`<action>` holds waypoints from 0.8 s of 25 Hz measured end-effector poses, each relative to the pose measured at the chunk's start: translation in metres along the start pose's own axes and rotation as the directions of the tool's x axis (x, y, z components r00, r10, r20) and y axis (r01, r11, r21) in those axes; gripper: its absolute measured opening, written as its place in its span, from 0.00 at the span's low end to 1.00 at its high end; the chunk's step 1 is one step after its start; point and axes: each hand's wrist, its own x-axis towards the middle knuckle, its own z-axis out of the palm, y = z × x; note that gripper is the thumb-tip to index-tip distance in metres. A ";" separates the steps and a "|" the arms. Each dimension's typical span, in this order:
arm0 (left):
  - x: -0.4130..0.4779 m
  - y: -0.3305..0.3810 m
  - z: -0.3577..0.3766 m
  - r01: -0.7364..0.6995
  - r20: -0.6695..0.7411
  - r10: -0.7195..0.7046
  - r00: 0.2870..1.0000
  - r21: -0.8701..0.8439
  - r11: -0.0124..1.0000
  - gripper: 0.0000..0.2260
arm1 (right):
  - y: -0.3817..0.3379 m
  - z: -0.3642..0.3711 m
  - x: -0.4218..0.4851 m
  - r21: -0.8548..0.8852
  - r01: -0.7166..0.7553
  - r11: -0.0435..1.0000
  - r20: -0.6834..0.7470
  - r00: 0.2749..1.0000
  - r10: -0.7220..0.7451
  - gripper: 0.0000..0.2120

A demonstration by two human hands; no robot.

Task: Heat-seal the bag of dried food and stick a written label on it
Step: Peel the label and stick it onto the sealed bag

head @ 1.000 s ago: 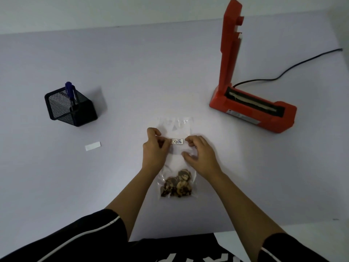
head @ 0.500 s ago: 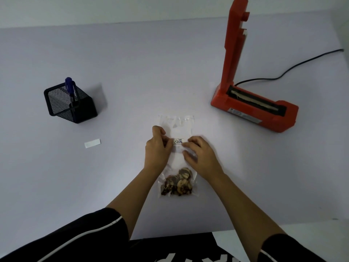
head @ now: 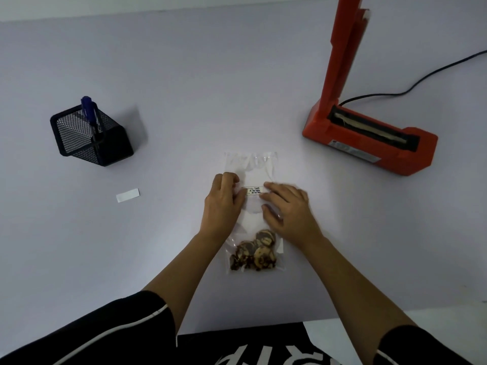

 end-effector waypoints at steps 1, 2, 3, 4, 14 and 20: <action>-0.001 -0.005 -0.001 -0.067 -0.004 0.067 0.998 0.028 0.997 0.07 | 0.000 0.000 0.001 0.016 -0.007 1.000 0.004 1.000 0.007 0.12; -0.003 -0.012 -0.001 -0.162 -0.002 0.163 0.987 0.070 0.984 0.07 | 0.001 -0.001 0.001 0.031 -0.014 0.999 0.005 1.000 0.014 0.12; -0.005 -0.020 -0.002 -0.270 0.010 0.271 0.962 0.114 0.956 0.08 | 0.001 -0.001 0.002 0.046 -0.020 0.999 0.004 1.000 0.020 0.12; -0.007 -0.028 -0.002 -0.372 0.039 0.371 0.928 0.151 0.916 0.10 | 0.001 -0.002 0.002 0.056 -0.025 0.998 0.004 1.000 0.025 0.12; -0.008 -0.045 -0.007 -0.468 0.178 0.435 0.883 0.425 0.775 0.18 | 0.001 0.000 0.006 -0.022 -0.008 1.000 0.023 1.000 0.009 0.19; -0.006 -0.040 -0.008 -0.411 0.219 0.348 0.912 0.482 0.774 0.20 | -0.001 -0.001 0.007 -0.057 -0.009 0.998 0.029 1.000 0.011 0.20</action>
